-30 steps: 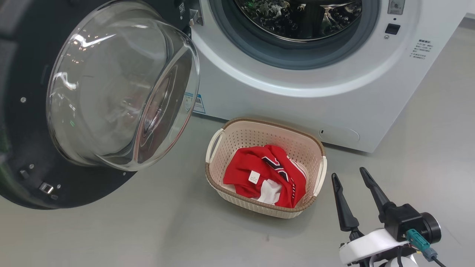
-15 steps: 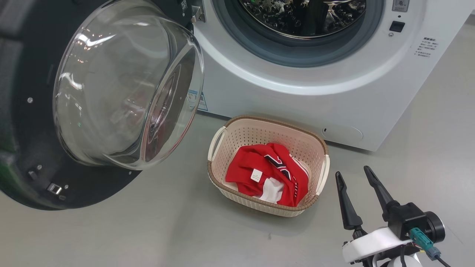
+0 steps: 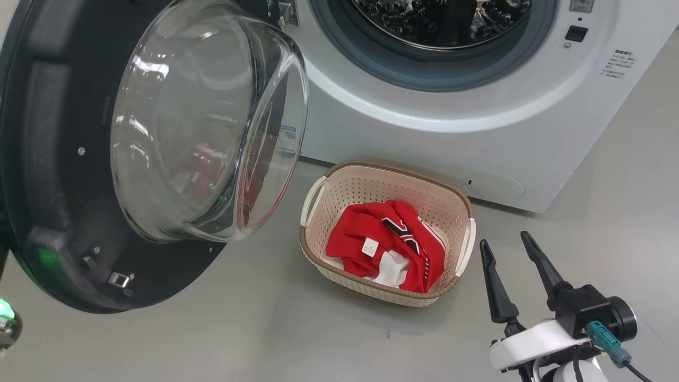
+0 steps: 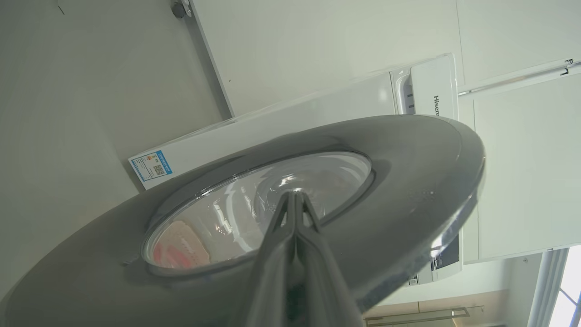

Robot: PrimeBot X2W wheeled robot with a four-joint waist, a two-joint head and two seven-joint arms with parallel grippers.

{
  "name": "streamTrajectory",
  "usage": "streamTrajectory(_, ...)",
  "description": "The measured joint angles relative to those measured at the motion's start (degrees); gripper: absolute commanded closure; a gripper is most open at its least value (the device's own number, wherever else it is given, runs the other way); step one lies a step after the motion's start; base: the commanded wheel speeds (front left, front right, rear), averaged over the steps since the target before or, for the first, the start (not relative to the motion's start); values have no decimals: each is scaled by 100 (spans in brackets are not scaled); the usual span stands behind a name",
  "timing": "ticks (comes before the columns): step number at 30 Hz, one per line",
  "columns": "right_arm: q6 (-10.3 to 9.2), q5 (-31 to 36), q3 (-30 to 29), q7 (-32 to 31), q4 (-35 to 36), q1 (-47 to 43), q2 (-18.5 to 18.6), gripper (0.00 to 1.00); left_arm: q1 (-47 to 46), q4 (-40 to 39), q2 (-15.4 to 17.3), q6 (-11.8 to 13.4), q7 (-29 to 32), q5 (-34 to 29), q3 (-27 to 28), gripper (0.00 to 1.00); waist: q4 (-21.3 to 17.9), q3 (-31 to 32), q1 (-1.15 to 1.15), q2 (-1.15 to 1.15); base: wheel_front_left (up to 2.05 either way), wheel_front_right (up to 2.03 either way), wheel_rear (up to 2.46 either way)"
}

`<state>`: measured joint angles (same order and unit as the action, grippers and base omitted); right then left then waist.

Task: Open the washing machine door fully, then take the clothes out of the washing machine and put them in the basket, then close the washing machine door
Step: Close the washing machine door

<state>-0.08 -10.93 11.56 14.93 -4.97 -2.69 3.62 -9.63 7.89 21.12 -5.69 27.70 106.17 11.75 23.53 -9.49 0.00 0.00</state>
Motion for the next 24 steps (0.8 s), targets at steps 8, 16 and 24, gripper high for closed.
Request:
streamTrajectory(8,0,15,4,0,9,48,9,0,201,-312,-153,-75,314,188,-96,100,-87,-78,0,0,0,0,0)
streamTrajectory(16,0,46,10,0,47,178,18,0,328,-747,-375,-119,673,268,-359,100,-230,-186,0,0,0,0,0)
streamTrajectory(24,1,46,32,0,54,261,15,0,431,-1248,-565,-120,958,264,-648,100,-457,-240,0,0,0,0,0)
